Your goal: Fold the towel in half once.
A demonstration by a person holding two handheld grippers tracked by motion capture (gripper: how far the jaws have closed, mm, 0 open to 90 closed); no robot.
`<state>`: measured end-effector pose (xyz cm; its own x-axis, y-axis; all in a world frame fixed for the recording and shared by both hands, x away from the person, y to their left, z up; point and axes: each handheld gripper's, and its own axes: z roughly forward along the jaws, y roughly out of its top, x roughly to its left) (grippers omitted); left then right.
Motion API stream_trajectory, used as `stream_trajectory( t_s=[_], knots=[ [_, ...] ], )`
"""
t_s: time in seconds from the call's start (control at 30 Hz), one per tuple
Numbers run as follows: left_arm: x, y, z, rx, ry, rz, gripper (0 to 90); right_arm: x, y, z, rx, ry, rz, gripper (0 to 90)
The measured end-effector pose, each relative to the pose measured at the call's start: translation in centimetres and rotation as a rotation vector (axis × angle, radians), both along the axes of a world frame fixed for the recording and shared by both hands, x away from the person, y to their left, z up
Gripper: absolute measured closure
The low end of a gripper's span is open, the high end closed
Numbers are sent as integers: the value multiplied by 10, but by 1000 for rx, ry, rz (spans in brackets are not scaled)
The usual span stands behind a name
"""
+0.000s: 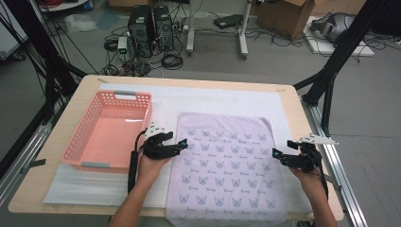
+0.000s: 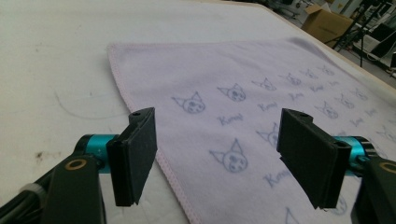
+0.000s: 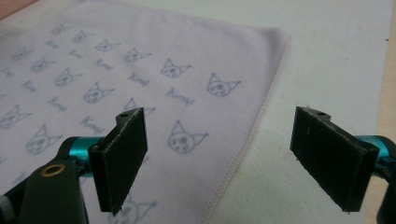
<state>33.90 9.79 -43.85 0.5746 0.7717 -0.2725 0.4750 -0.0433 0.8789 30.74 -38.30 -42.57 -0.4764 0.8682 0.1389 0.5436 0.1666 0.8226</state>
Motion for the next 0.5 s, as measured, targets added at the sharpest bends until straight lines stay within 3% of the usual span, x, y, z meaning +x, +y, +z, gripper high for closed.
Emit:
stream_trajectory(
  t_s=[0.27, 0.33, 0.5],
  knots=[
    [35, -9, 2, 68, 36, 39, 346, 27, 5, -5, -12, 64, -43, 184],
    [42, -11, -2, 95, 62, 54, 400, 32, 5, -6, -21, 83, -66, 257],
    [54, -12, -14, 125, 135, 108, 406, 44, 6, -9, -59, 118, -106, 370]
  ],
)
